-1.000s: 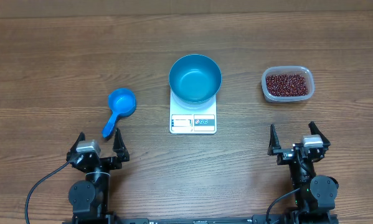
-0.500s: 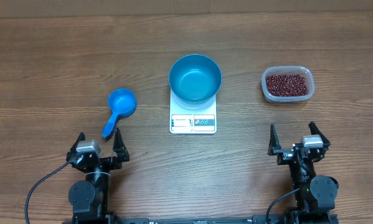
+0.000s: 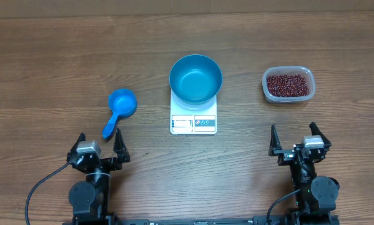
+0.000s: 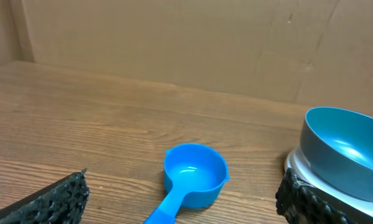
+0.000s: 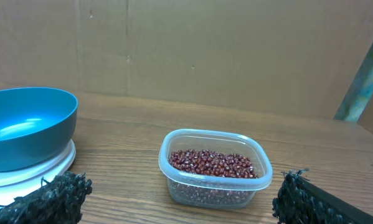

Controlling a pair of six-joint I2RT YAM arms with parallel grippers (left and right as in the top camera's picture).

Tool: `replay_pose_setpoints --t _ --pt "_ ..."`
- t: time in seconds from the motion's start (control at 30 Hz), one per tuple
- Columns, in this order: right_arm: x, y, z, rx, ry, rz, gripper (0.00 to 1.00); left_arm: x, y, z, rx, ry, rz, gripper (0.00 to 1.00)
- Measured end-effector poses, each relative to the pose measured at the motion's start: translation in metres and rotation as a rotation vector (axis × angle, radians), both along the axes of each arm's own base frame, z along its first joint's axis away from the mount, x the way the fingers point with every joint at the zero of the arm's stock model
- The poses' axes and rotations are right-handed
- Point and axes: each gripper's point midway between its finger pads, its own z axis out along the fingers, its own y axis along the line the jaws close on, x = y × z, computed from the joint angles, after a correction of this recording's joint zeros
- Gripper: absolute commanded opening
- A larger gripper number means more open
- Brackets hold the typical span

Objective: Scoop item into bowl and weigh 150g on scale

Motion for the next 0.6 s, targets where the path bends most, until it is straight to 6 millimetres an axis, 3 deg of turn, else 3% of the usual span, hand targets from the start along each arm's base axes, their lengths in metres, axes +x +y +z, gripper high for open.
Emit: replay_pose_setpoints --t 0.3,0.6 --pt "0.0 0.0 0.0 0.0 0.001 0.0 1.0 -0.001 -0.002 0.003 -0.001 0.003 -0.012 0.99" --pt "0.0 0.0 0.0 0.0 0.001 0.0 1.0 -0.017 -0.004 0.042 0.035 0.046 -0.019 1.0"
